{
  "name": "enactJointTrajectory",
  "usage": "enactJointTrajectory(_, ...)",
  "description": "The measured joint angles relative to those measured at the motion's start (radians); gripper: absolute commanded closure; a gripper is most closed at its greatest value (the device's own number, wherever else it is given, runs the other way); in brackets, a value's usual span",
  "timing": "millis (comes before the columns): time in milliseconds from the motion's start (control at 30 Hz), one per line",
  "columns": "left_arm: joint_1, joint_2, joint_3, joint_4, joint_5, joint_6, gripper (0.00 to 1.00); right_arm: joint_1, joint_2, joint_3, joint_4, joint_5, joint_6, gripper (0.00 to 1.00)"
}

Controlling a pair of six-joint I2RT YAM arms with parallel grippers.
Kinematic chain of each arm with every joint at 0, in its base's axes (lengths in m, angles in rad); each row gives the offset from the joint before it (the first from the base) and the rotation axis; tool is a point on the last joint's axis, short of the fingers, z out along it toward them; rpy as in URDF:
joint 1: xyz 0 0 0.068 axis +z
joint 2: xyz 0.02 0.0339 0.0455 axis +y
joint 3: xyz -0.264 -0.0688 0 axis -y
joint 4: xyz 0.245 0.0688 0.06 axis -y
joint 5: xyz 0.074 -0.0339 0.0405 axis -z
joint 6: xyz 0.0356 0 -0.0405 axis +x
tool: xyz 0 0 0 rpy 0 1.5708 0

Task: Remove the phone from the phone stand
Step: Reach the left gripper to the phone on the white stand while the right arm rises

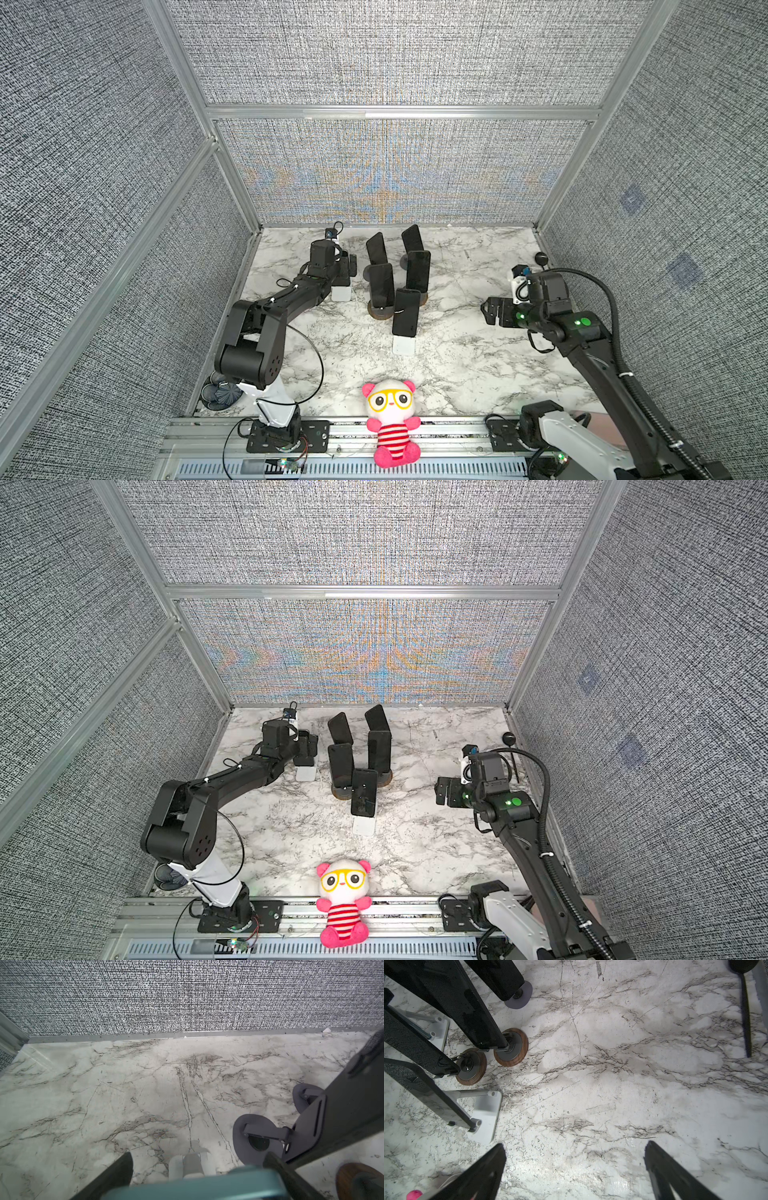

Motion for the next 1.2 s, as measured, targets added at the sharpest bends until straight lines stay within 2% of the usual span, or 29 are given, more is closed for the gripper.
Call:
enactJointTrajectory(333, 0.000, 0.043, 0.031, 0.013, -0.001, -0.010, 0.30, 0.000, -0.052, -0.004, -0.034, 0.003, -0.026, 0.01)
enactJointTrajectory(700, 0.000, 0.019, 0.053, -0.045, 0.000, -0.016, 0.37, 0.000, -0.060, 0.014, -0.065, 0.005, -0.043, 0.01)
enactJointTrajectory(833, 0.000, -0.036, 0.083, -0.109, 0.000, -0.016, 0.38, 0.000, -0.061, 0.025, -0.066, -0.014, -0.047, 0.01)
enactJointTrajectory(1000, 0.000, -0.107, 0.163, -0.257, 0.003, -0.021, 0.45, 0.001, -0.056, 0.051, -0.068, -0.057, -0.059, 0.01)
enactJointTrajectory(1100, 0.000, -0.173, 0.203, -0.372, 0.026, -0.038, 0.53, 0.010, -0.044, 0.089, -0.079, -0.097, -0.076, 0.01)
enactJointTrajectory(1200, 0.000, -0.259, 0.238, -0.497, 0.067, -0.047, 0.66, 0.046, -0.014, 0.134, -0.079, -0.148, -0.101, 0.02)
